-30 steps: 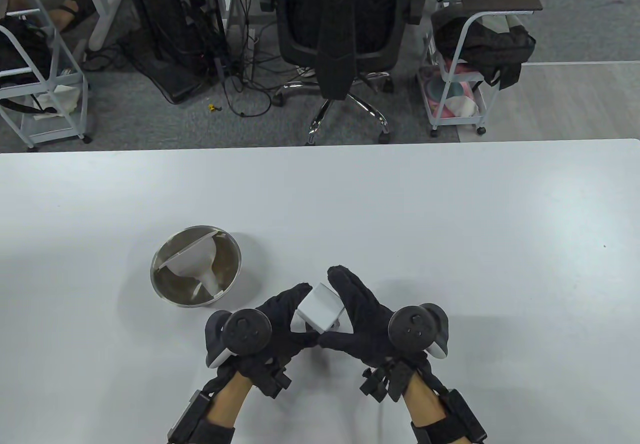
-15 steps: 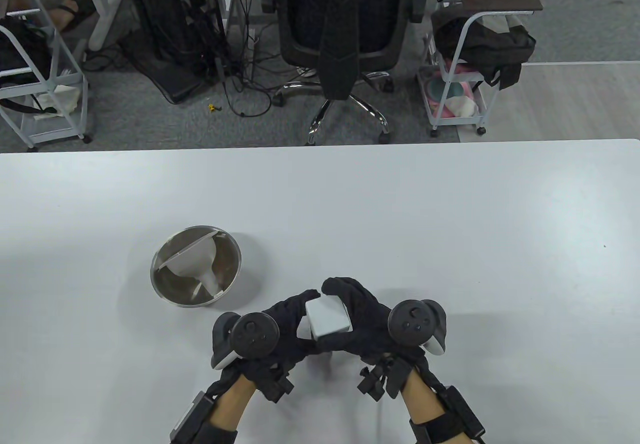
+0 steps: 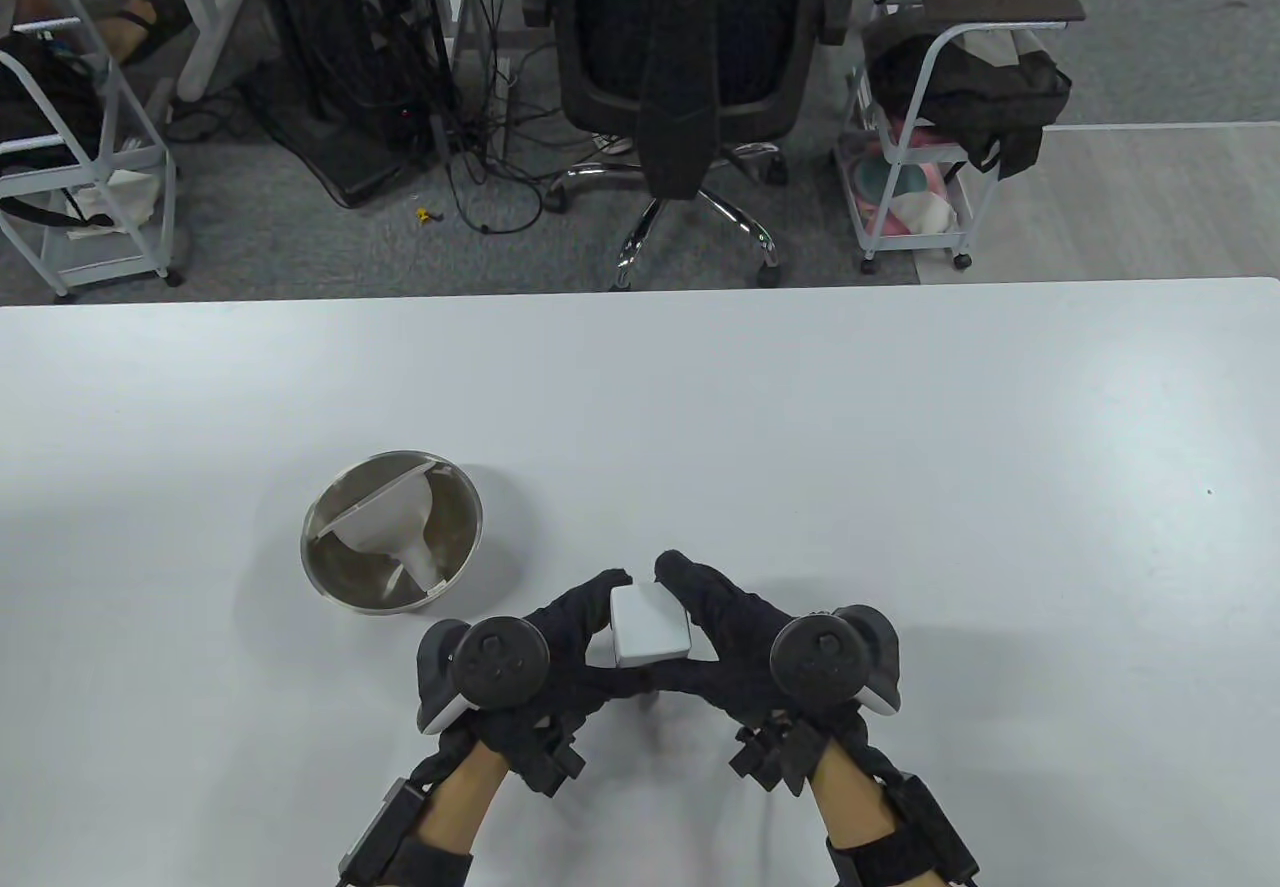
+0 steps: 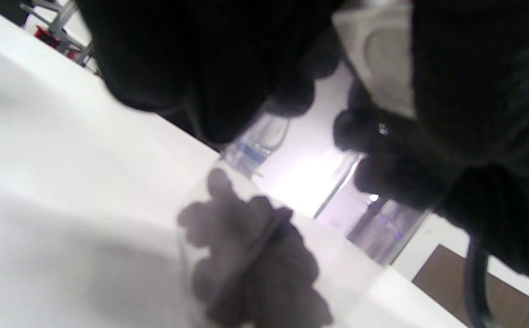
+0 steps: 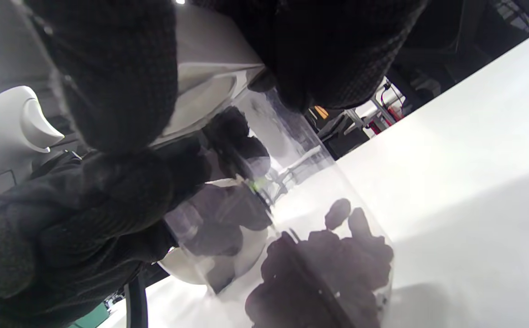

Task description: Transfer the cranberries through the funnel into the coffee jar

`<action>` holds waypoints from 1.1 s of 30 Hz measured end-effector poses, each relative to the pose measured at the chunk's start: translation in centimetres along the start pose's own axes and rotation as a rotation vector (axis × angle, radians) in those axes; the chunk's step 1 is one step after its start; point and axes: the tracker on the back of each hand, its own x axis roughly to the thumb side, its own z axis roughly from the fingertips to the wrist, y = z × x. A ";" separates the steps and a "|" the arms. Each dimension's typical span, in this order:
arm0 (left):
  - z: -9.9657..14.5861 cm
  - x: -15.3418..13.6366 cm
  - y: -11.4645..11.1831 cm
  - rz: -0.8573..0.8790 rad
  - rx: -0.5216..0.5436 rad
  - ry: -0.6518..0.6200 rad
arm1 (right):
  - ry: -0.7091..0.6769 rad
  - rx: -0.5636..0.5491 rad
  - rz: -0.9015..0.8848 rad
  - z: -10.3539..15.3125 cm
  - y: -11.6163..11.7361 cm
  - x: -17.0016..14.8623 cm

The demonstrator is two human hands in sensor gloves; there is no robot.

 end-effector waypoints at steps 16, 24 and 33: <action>-0.7 -1.0 -1.1 0.141 -0.043 0.065 | 0.018 -0.014 0.126 -0.1 0.3 -0.3; -0.7 -0.8 -1.2 0.116 -0.040 0.070 | 0.032 -0.028 0.158 0.0 0.1 -0.3; -0.7 -1.0 -1.4 0.119 -0.123 0.061 | 0.055 0.006 0.168 0.9 0.6 -0.8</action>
